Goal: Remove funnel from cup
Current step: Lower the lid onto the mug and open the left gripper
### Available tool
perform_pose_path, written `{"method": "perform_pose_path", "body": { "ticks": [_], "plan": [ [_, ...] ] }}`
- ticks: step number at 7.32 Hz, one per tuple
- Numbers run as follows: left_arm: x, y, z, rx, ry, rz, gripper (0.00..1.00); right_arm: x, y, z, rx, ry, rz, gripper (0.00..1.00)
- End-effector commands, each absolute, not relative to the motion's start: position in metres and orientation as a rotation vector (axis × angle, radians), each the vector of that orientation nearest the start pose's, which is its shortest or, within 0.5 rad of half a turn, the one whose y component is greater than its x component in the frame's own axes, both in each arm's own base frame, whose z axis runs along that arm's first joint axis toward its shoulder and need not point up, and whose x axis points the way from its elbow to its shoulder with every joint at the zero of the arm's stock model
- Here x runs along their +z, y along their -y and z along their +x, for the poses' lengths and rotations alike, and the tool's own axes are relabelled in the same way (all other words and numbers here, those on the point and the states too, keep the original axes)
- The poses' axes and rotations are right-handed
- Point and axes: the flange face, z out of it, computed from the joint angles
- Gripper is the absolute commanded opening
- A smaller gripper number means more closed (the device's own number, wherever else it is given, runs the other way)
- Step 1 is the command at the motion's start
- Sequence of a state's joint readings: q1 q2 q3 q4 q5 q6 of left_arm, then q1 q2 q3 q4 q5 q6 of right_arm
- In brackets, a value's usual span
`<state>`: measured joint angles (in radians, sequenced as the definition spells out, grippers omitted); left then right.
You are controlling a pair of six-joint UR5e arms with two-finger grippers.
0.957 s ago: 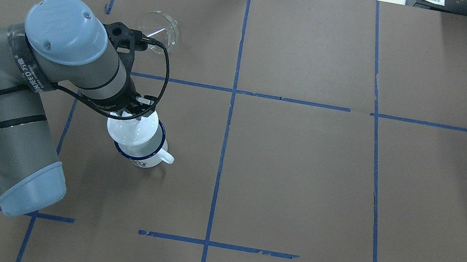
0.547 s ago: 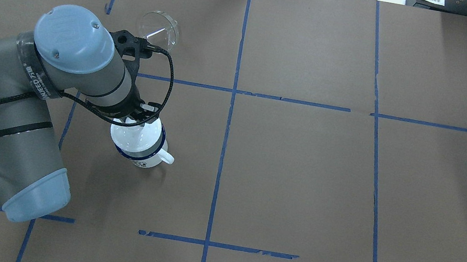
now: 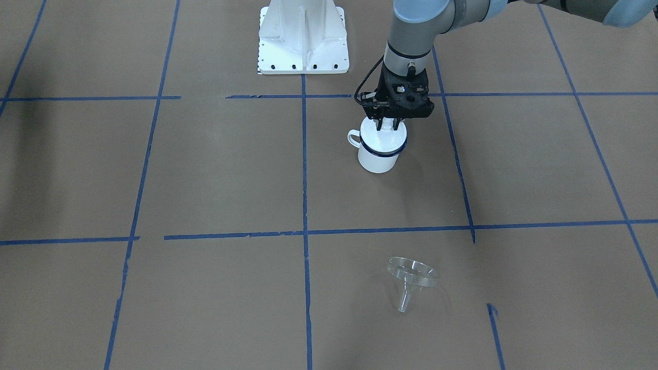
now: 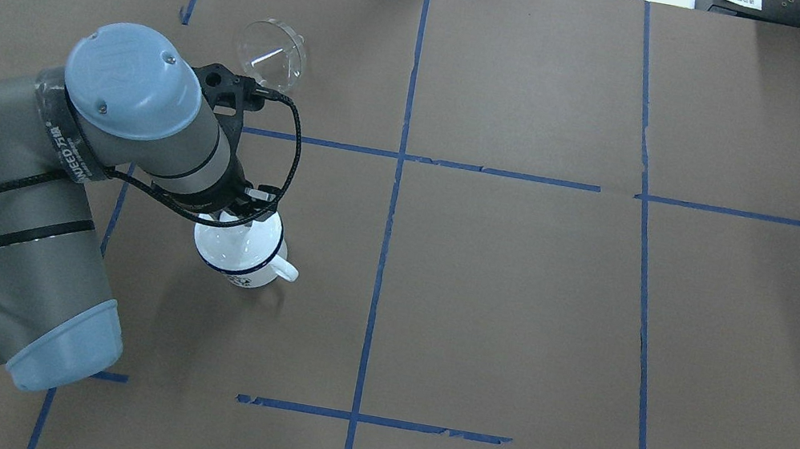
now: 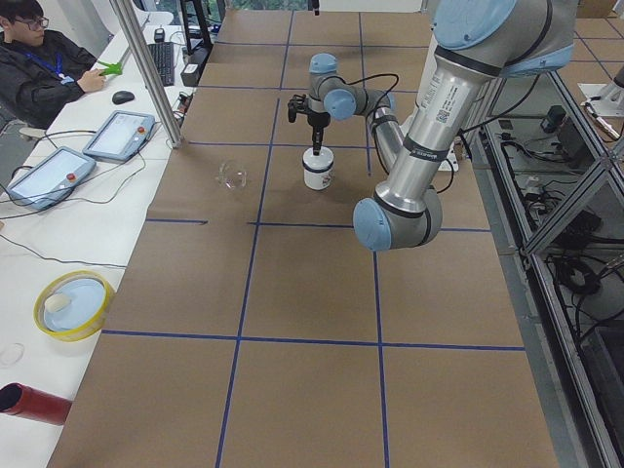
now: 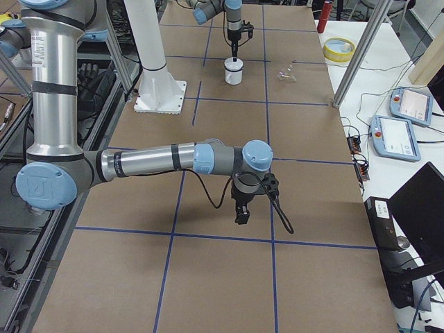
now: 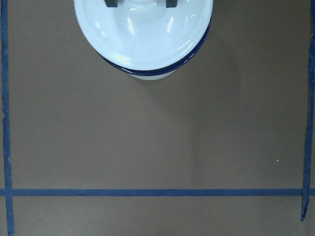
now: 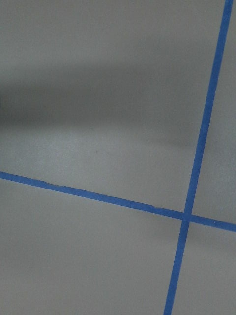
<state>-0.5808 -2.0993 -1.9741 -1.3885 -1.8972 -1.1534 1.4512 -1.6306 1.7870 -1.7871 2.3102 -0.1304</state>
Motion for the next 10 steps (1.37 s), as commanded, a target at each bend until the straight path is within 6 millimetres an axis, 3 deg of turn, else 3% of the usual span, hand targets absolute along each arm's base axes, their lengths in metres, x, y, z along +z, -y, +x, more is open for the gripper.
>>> {"method": "perform_pose_path", "body": {
  "ticks": [1,6,7,9,10],
  "plan": [
    [0.2191,0.4062,0.4347,-0.032,-0.795,0.082,0.0,0.605,0.4618,0.0111,-0.216,0.741,-0.053,1.0],
    [0.2244,0.4089,0.4386,-0.033,-0.784,0.078,0.0,0.6051,0.4618,0.0111,-0.216,0.741,-0.053,1.0],
    [0.2245,0.4089,0.4386,-0.035,-0.784,0.077,0.14,0.6051,0.4624,0.0111,-0.216,0.741,-0.053,1.0],
    [0.2245,0.4089,0.4386,-0.033,-0.783,0.078,0.33,0.605,0.4618,0.0111,-0.216,0.741,-0.053,1.0],
    [0.2245,0.4089,0.4386,-0.033,-0.783,0.078,0.59,0.6044,0.4624,0.0111,-0.217,0.741,-0.052,1.0]
  ]
}}
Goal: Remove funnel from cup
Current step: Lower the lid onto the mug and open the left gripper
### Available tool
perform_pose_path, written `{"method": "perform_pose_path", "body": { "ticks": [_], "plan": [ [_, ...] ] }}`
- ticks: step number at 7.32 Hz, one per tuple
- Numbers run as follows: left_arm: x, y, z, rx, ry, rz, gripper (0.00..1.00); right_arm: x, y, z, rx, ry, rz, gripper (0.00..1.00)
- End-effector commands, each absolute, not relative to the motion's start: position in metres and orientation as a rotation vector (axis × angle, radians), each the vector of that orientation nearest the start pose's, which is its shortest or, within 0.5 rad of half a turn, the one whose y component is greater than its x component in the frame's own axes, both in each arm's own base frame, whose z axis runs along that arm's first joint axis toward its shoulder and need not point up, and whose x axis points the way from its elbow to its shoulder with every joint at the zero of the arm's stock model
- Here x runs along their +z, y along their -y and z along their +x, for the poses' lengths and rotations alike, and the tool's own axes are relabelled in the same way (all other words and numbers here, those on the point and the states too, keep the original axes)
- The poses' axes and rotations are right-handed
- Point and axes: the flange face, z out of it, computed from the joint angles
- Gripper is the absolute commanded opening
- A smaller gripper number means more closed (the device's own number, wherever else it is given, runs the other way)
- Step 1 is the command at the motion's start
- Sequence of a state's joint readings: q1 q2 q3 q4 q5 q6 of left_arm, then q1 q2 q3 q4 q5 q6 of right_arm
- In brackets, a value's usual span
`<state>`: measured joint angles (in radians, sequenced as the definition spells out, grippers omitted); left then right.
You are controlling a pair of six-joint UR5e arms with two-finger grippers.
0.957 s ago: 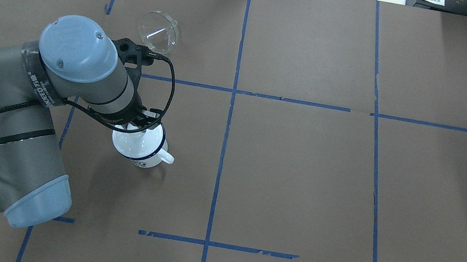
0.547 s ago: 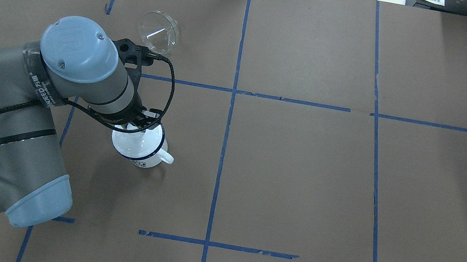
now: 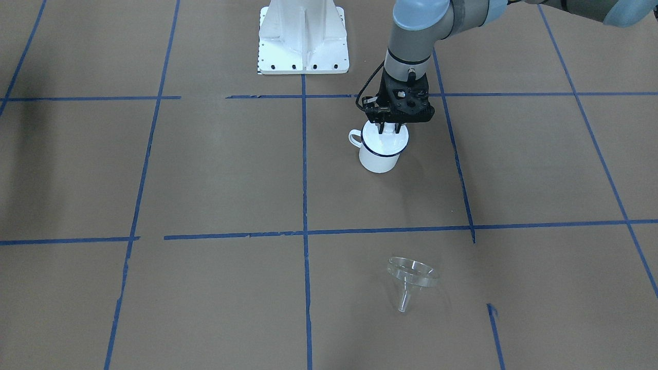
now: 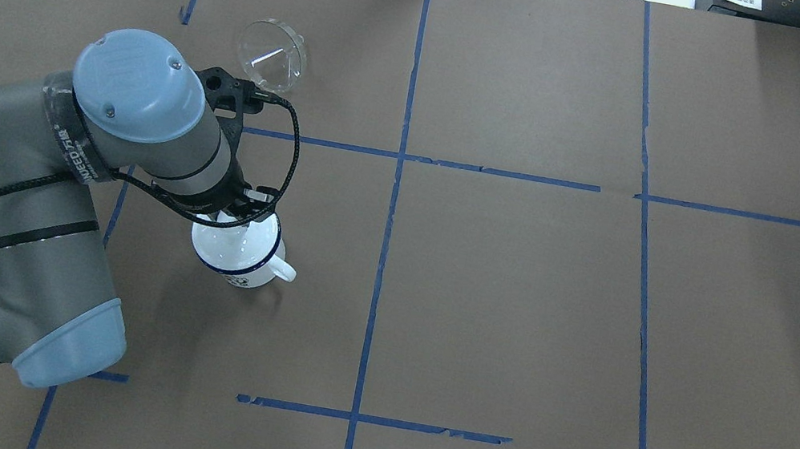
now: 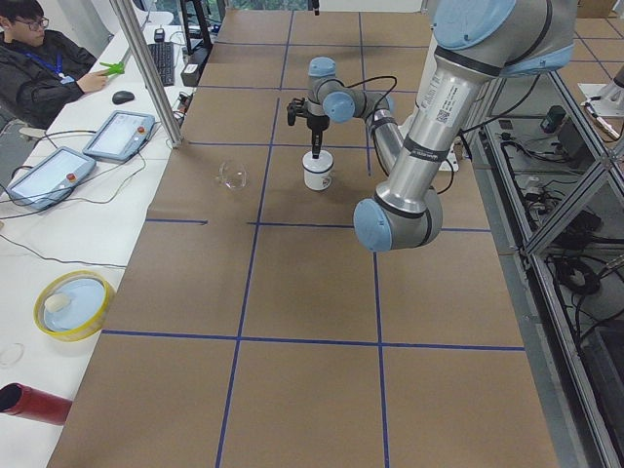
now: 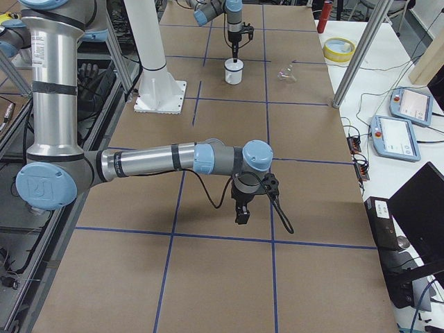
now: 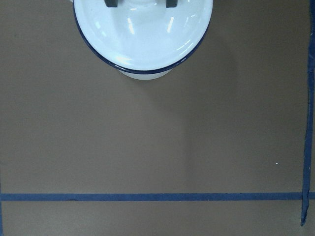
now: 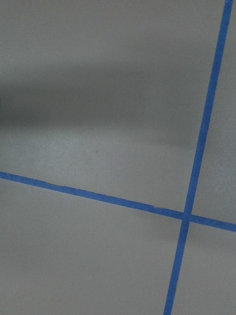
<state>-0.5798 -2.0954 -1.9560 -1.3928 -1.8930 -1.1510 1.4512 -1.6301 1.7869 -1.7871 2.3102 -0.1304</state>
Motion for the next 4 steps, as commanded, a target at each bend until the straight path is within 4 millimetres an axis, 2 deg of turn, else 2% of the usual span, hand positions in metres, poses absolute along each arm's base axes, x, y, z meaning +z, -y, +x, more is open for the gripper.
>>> {"method": "perform_pose_path", "body": {
  "ticks": [1,2,3,4],
  "plan": [
    [0.226,0.409,0.439,-0.034,-0.781,0.076,0.87,0.605,0.462,0.011,-0.216,0.741,-0.053,1.0],
    [0.227,0.409,0.439,-0.035,-0.778,0.076,0.99,0.606,0.462,0.011,-0.216,0.741,-0.055,1.0],
    [0.229,0.409,0.437,-0.03,-0.776,0.079,0.99,0.605,0.462,0.011,-0.216,0.741,-0.053,1.0],
    [0.221,0.412,0.423,0.018,-0.792,0.122,0.99,0.605,0.462,0.011,-0.216,0.741,-0.053,1.0]
  ]
}}
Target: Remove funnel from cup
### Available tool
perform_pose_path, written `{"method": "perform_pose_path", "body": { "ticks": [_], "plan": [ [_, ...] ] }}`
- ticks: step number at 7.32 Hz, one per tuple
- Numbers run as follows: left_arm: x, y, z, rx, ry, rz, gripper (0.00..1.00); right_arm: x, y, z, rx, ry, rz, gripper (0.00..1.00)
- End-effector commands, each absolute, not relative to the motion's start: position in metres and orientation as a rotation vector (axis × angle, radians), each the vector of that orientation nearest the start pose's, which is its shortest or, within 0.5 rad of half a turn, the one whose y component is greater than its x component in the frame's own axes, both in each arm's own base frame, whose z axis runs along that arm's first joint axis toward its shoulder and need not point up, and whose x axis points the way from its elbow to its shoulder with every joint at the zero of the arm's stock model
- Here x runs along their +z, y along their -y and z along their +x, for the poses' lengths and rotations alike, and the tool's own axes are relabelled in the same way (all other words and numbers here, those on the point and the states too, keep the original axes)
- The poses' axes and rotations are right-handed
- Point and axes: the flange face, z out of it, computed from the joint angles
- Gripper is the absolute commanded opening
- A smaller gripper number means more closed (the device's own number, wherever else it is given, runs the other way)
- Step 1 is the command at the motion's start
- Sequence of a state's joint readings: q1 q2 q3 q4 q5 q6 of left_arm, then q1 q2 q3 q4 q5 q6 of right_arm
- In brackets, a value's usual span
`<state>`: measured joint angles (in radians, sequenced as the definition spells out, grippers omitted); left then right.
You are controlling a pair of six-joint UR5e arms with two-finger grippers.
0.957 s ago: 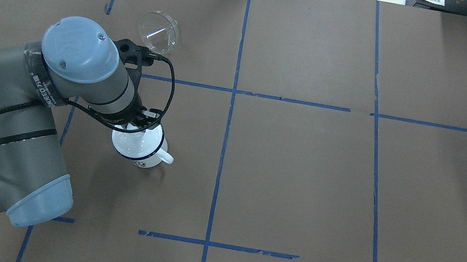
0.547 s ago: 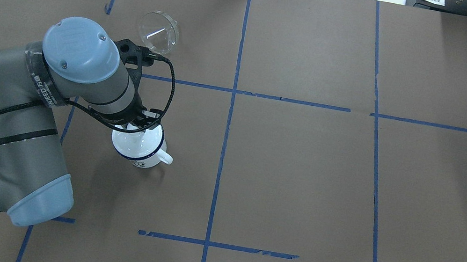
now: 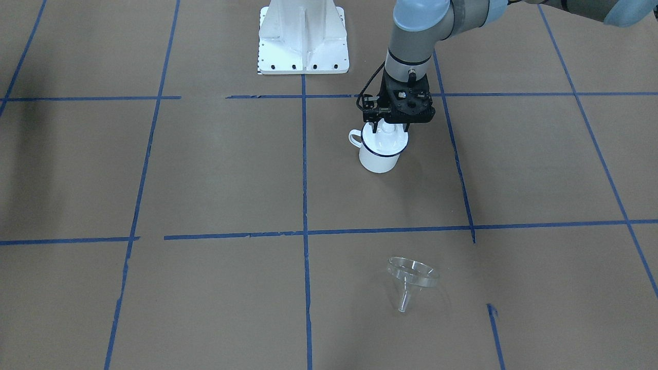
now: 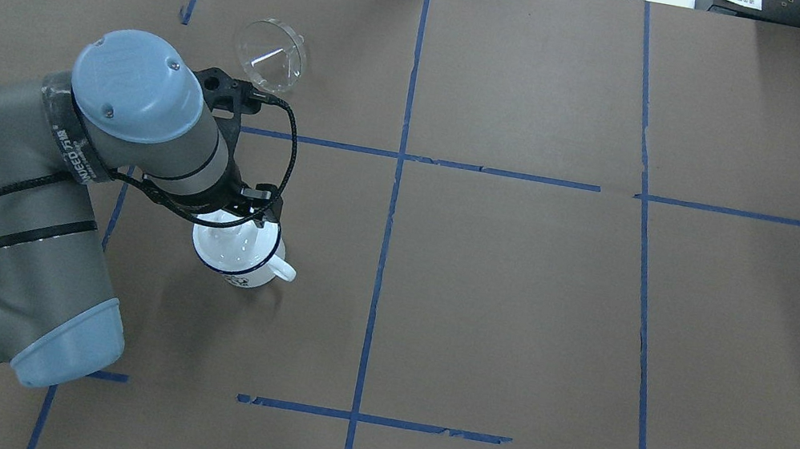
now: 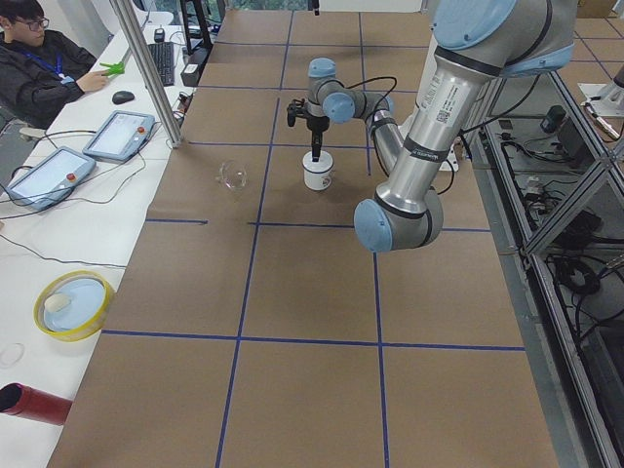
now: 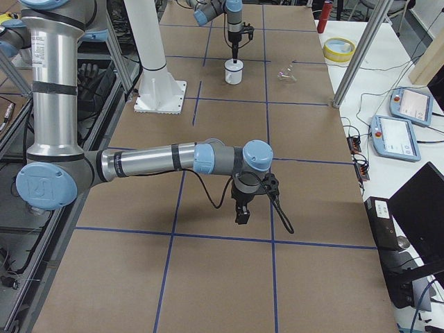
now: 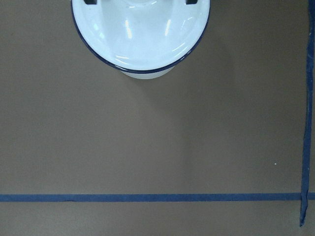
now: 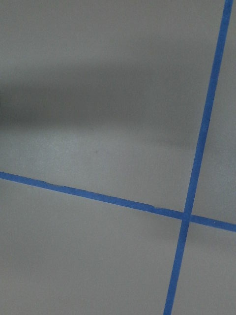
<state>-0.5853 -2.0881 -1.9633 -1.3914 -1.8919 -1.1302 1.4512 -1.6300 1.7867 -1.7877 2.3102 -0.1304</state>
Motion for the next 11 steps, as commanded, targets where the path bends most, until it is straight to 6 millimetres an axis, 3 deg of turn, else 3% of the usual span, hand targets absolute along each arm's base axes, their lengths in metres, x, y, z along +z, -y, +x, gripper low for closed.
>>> {"method": "perform_pose_path", "body": {
  "ticks": [1,3,4,6,7,9,10,11],
  "plan": [
    [0.23,0.434,0.38,0.097,-0.775,0.207,0.99,0.605,0.462,0.011,-0.216,0.741,-0.053,1.0],
    [0.281,0.484,0.268,0.311,-0.752,0.273,0.99,0.605,0.462,0.011,-0.216,0.741,-0.053,1.0],
    [0.32,0.503,0.199,0.386,-0.711,0.309,0.99,0.605,0.462,0.011,-0.216,0.741,-0.053,1.0],
    [0.428,0.517,0.071,0.366,-0.688,0.242,1.0,0.604,0.462,0.011,-0.217,0.741,-0.052,1.0],
    [0.494,0.522,0.021,0.394,-0.654,0.198,1.0,0.606,0.462,0.011,-0.216,0.741,-0.055,1.0],
    [0.578,0.514,-0.019,0.296,-0.64,0.065,1.0,0.605,0.462,0.011,-0.216,0.741,-0.053,1.0],
    [0.591,0.515,-0.051,0.219,-0.649,0.056,1.0,0.606,0.462,0.011,-0.216,0.741,-0.055,1.0],
    [0.604,0.5,-0.056,0.19,-0.716,0.037,1.0,0.605,0.462,0.011,-0.216,0.741,-0.053,1.0]
  ]
}}
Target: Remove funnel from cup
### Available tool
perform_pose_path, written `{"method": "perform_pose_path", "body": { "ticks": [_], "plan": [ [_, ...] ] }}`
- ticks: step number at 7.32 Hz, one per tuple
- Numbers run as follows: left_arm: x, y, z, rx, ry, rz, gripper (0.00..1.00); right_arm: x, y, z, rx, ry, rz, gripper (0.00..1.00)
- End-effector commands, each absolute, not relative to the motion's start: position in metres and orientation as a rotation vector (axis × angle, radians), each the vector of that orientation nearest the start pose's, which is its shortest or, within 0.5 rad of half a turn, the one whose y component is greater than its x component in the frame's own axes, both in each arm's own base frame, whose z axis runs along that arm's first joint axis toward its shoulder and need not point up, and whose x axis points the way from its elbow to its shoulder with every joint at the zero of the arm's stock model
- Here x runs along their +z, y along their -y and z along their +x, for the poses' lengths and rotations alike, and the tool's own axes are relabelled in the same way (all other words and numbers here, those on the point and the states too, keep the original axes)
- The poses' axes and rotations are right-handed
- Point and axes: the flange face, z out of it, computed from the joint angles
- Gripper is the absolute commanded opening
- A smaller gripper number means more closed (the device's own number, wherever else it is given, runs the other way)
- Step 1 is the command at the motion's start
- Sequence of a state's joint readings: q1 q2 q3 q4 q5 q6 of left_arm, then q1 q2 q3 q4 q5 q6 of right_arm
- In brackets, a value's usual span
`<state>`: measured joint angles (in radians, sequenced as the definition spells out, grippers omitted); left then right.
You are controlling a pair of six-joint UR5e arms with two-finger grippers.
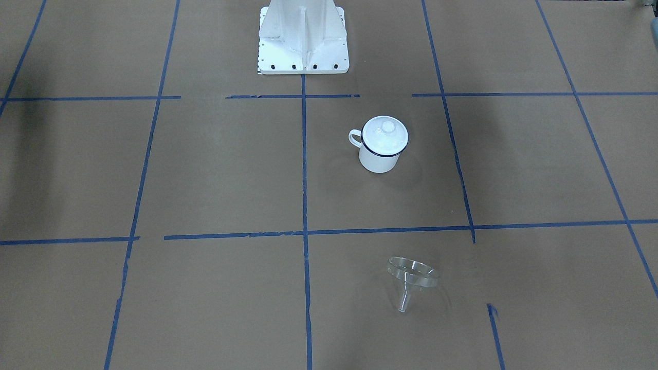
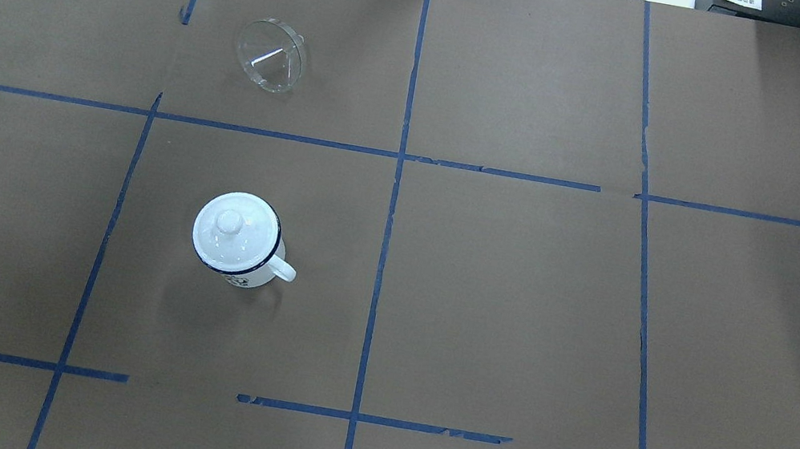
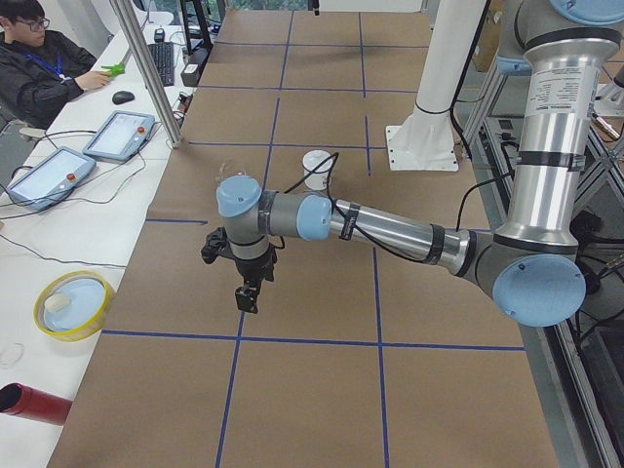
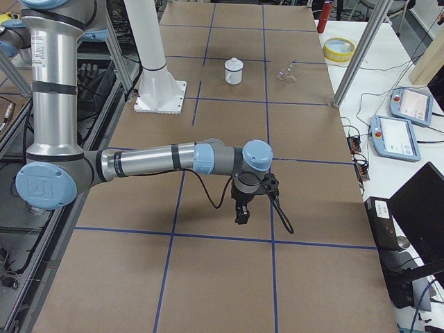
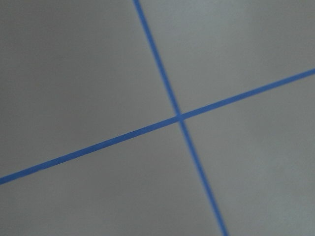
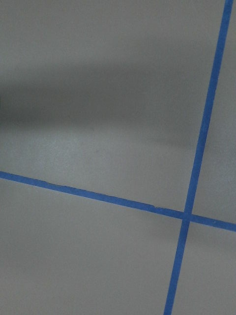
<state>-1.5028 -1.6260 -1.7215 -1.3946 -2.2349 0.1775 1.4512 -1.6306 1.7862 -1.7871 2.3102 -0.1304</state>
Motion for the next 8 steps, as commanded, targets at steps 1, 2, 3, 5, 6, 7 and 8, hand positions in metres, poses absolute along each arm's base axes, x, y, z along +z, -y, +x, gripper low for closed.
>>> {"method": "perform_pose_path", "body": {
  "ticks": [1,2,3,5,6,7,8],
  "plan": [
    [0.62,0.473,-0.075,0.128,-0.779,0.028,1.0,0.606,0.462,0.011,-0.216,0.741,-0.055,1.0],
    [0.622,0.472,-0.082,0.11,-0.775,0.038,1.0,0.605,0.462,0.011,-0.216,0.741,-0.053,1.0],
    [0.631,0.47,-0.082,0.101,-0.775,0.019,1.0,0.605,0.462,0.011,-0.216,0.741,-0.053,1.0],
    [0.632,0.469,-0.083,0.098,-0.771,0.013,1.0,0.605,0.462,0.011,-0.216,0.741,-0.053,1.0],
    [0.635,0.463,-0.083,0.092,-0.774,0.004,1.0,0.606,0.462,0.011,-0.216,0.741,-0.055,1.0],
    [0.633,0.46,-0.083,0.095,-0.778,0.011,1.0,0.604,0.462,0.011,-0.217,0.741,-0.052,1.0],
    [0.632,0.46,-0.082,0.103,-0.771,0.015,1.0,0.605,0.462,0.011,-0.216,0.741,-0.053,1.0]
  ]
}}
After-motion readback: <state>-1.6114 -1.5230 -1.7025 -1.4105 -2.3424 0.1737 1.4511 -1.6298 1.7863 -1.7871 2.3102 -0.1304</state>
